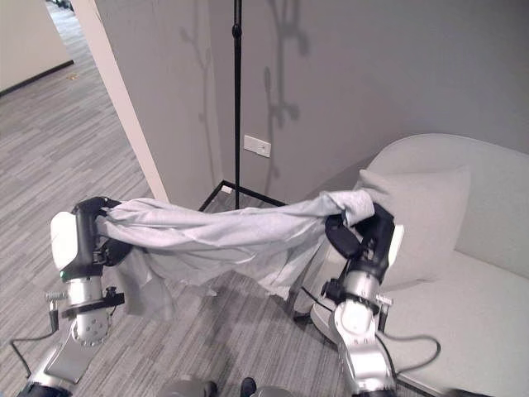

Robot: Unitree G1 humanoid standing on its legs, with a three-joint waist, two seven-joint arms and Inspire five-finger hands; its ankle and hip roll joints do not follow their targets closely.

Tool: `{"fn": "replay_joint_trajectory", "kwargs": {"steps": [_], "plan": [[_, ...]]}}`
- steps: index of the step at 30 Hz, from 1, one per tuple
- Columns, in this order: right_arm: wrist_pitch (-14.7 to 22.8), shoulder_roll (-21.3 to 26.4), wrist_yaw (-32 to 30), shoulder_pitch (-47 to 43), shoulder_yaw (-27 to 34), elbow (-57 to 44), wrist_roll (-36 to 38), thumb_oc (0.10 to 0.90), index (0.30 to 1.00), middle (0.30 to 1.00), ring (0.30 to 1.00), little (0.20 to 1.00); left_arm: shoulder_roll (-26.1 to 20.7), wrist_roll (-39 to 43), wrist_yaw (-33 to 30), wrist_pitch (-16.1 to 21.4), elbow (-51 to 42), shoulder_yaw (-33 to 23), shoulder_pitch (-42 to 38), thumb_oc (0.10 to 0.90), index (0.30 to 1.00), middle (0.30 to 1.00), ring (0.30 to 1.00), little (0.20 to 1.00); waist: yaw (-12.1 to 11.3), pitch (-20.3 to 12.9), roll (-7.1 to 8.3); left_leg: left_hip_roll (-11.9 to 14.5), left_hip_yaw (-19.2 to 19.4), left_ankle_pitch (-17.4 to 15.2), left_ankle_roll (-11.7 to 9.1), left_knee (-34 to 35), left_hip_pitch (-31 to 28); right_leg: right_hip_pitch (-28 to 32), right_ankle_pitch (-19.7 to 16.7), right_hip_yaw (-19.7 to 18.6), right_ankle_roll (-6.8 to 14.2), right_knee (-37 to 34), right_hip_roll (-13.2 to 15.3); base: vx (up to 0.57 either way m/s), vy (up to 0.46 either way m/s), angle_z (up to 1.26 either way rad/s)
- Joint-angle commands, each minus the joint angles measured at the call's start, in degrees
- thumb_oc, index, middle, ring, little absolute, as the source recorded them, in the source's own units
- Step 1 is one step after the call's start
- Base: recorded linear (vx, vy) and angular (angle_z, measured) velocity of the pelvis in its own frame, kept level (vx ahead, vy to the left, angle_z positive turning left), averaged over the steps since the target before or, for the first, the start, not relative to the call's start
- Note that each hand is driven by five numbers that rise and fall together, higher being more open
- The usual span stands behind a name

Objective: Hang the clothes on the sofa on the clothes rack.

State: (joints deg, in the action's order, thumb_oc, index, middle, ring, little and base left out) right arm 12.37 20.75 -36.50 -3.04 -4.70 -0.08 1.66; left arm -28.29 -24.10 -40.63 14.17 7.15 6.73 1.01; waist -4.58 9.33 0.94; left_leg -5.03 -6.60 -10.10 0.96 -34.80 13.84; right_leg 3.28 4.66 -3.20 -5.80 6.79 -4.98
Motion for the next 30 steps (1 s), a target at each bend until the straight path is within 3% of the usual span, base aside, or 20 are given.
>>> {"fn": "replay_joint_trajectory", "kwargs": {"steps": [1,4,5,8,10,11,13,14,16,17,18,19,21,22,24,26,28,30], "plan": [[2.00,8.17,-11.13,-8.90,8.74,-1.94,-10.27,0.400,0.300,0.300,0.300,0.300,-5.96,-4.07,-6.07,1.23,-2.04,-5.39,-9.00,0.400,0.300,0.300,0.300,0.300,-0.78,-7.61,0.13,-2.63,-1.49,-2.40,2.67,12.86,-3.68,0.35,-5.70,-1.45,6.99,-11.79,0.78,0.15,0.162,-0.12],[-0.99,11.74,-12.86,-16.16,4.93,2.62,-14.62,0.400,0.300,0.300,0.300,0.300,-8.96,-6.69,-7.10,-0.28,-0.31,-3.98,-13.22,0.400,0.300,0.300,0.300,0.300,-1.48,-8.23,-0.70,-5.38,-10.01,8.71,1.36,34.42,-6.10,0.67,-4.87,-2.69,6.98,-11.79,0.07,0.17,0.145,-0.26],[-1.34,12.31,-13.08,-18.23,3.85,3.87,-14.82,0.400,0.300,0.300,0.300,0.300,-10.10,-7.29,-7.43,-0.56,0.31,-3.12,-14.66,0.400,0.300,0.300,0.300,0.300,-1.78,-8.28,-1.14,-5.88,-12.12,10.15,0.63,37.59,-5.06,1.61,-3.97,-3.22,6.75,-11.79,-0.40,0.14,0.099,-0.45],[-2.44,12.97,-13.04,-21.63,1.68,6.37,-15.53,0.400,0.300,0.300,0.300,0.300,-11.56,-8.28,-7.64,-1.29,2.41,-0.72,-18.71,0.400,0.300,0.300,0.300,0.300,-1.63,-7.58,-1.78,-6.73,-13.14,11.96,-0.48,39.80,-3.55,3.76,-2.62,-3.53,6.57,-11.79,-0.72,0.28,0.216,-0.33],[-4.27,13.39,-12.20,-23.00,0.47,7.94,-17.18,0.400,0.300,0.300,0.300,0.300,-13.28,-10.30,-6.57,-2.21,2.79,0.87,-21.37,0.400,0.300,0.300,0.300,0.300,-2.42,-8.40,-2.10,-6.38,-11.88,11.82,0.42,39.80,-4.04,6.01,-1.12,-4.42,6.99,-11.73,0.04,0.36,0.227,-0.33],[-4.64,13.38,-12.89,-23.42,0.33,9.24,-18.34,0.400,0.300,0.300,0.300,0.300,-13.87,-11.33,-6.55,-2.94,3.78,2.48,-23.33,0.400,0.300,0.300,0.300,0.300,-2.80,-8.99,-1.93,-5.93,-12.06,14.69,1.11,39.80,-5.58,7.54,0.40,-4.82,6.96,-10.97,0.78,0.53,0.276,-0.44],[-5.76,13.15,-12.76,-24.67,0.04,10.05,-19.85,0.400,0.300,0.300,0.300,0.300,-16.65,-14.66,-6.64,-4.06,5.03,5.28,-27.65,0.400,0.300,0.300,0.300,0.300,-3.01,-11.14,-0.72,-6.96,-13.02,14.78,2.92,37.60,-8.02,7.75,2.76,-5.26,8.09,-4.92,3.57,0.69,0.370,-0.22],[-6.11,12.93,-12.63,-25.63,-0.11,11.07,-19.73,0.400,0.300,0.300,0.300,0.300,-17.88,-15.74,-6.51,-4.54,5.27,6.32,-29.44,0.400,0.300,0.300,0.300,0.300,-3.32,-11.80,-0.32,-7.16,-12.44,14.08,3.61,37.42,-9.32,6.71,2.06,-4.46,8.94,-0.37,4.85,0.49,0.276,0.05],[-6.38,12.96,-12.26,-27.57,-1.20,13.23,-19.36,0.400,0.300,0.300,0.300,0.300,-19.44,-16.67,-6.44,-5.82,6.03,8.22,-33.02,0.400,0.300,0.300,0.300,0.300,-3.69,-11.99,-0.08,-7.83,-12.45,13.32,5.35,37.54,-12.66,2.67,-4.70,-3.87,10.91,13.30,6.87,0.38,0.237,-0.08],[-6.33,12.97,-12.30,-27.77,-1.21,13.40,-19.33,0.400,0.300,0.300,0.300,0.300,-19.47,-16.65,-6.45,-5.86,6.11,8.30,-33.23,0.400,0.300,0.300,0.300,0.300,-3.80,-11.76,0.02,-7.89,-12.32,13.44,5.35,37.61,-12.67,2.13,-4.32,-4.03,10.95,14.38,6.89,0.29,0.300,-0.25],[-7.03,13.54,-11.97,-30.25,-2.98,15.13,-19.27,0.400,0.300,0.300,0.300,0.300,-20.77,-16.82,-6.68,-7.04,6.40,9.04,-36.25,0.400,0.300,0.300,0.300,0.300,-3.33,-10.14,-0.59,-8.48,-12.54,13.04,6.86,38.62,-16.29,-4.79,-12.07,-3.35,10.16,30.17,9.15,0.21,0.311,-0.30],[-7.05,13.76,-12.21,-31.05,-3.73,15.79,-19.14,0.400,0.300,0.300,0.300,0.300,-21.69,-17.25,-6.90,-7.69,6.36,9.52,-37.62,0.400,0.300,0.300,0.300,0.300,-3.25,-9.70,-1.18,-8.48,-12.59,12.66,7.46,38.84,-17.46,-6.89,-12.77,-2.50,8.83,34.42,10.15,0.28,0.383,-0.29],[-6.86,13.72,-12.24,-32.06,-4.38,17.07,-18.92,0.400,0.300,0.300,0.300,0.300,-22.78,-17.43,-7.07,-9.38,7.85,9.86,-39.62,0.400,0.300,0.300,0.300,0.300,-3.42,-9.22,-1.27,-8.25,-11.82,11.83,7.88,39.22,-19.26,-10.70,-8.73,0.85,7.54,39.67,12.98,0.24,0.213,-0.19],[-6.86,14.18,-12.01,-32.54,-4.69,17.23,-19.22,0.400,0.300,0.300,0.300,0.300,-23.47,-17.76,-7.26,-10.37,8.90,9.85,-40.97,0.400,0.300,0.300,0.300,0.300,-3.17,-9.17,-1.24,-7.84,-11.81,11.33,7.63,39.51,-20.27,-12.34,-6.04,2.04,7.30,39.35,12.89,0.28,0.072,-0.10],[-6.80,15.42,-11.78,-33.80,-4.88,16.59,-20.12,0.400,0.300,0.300,0.300,0.300,-23.76,-18.67,-7.87,-11.62,10.14,10.20,-43.20,0.400,0.300,0.300,0.300,0.300,-1.97,-8.78,-1.24,-6.59,-12.72,10.29,6.51,39.39,-21.08,-14.52,-2.23,2.22,7.70,32.61,8.47,0.26,-0.070,0.07],[-6.61,17.60,-12.19,-34.34,-4.80,16.19,-21.20,0.400,0.300,0.300,0.300,0.300,-24.57,-19.96,-8.02,-12.01,11.42,11.45,-46.21,0.400,0.300,0.300,0.300,0.300,-0.96,-8.24,-1.52,-5.31,-14.22,9.23,5.07,38.74,-21.68,-15.19,-1.41,0.72,8.83,17.42,3.19,0.26,-0.142,0.39],[-6.65,19.07,-13.32,-34.64,-4.64,15.47,-22.50,0.400,0.300,0.300,0.300,0.300,-25.42,-21.18,-9.63,-12.34,12.36,13.13,-49.12,0.400,0.300,0.300,0.300,0.300,-0.39,-7.29,-0.97,-4.69,-15.91,8.43,3.39,38.18,-22.14,-14.76,-5.55,-2.71,11.02,2.12,0.37,0.26,-0.144,0.30],[-6.81,20.76,-14.56,-35.47,-5.82,16.29,-24.20,0.400,0.300,0.300,0.300,0.300,-26.89,-22.66,-10.64,-12.98,14.37,16.79,-52.64,0.400,0.300,0.300,0.300,0.300,-0.19,-6.63,0.18,-4.38,-16.49,6.90,2.76,36.83,-22.67,-12.93,-9.98,-4.49,12.75,-4.14,0.31,0.33,-0.155,0.48]]}}
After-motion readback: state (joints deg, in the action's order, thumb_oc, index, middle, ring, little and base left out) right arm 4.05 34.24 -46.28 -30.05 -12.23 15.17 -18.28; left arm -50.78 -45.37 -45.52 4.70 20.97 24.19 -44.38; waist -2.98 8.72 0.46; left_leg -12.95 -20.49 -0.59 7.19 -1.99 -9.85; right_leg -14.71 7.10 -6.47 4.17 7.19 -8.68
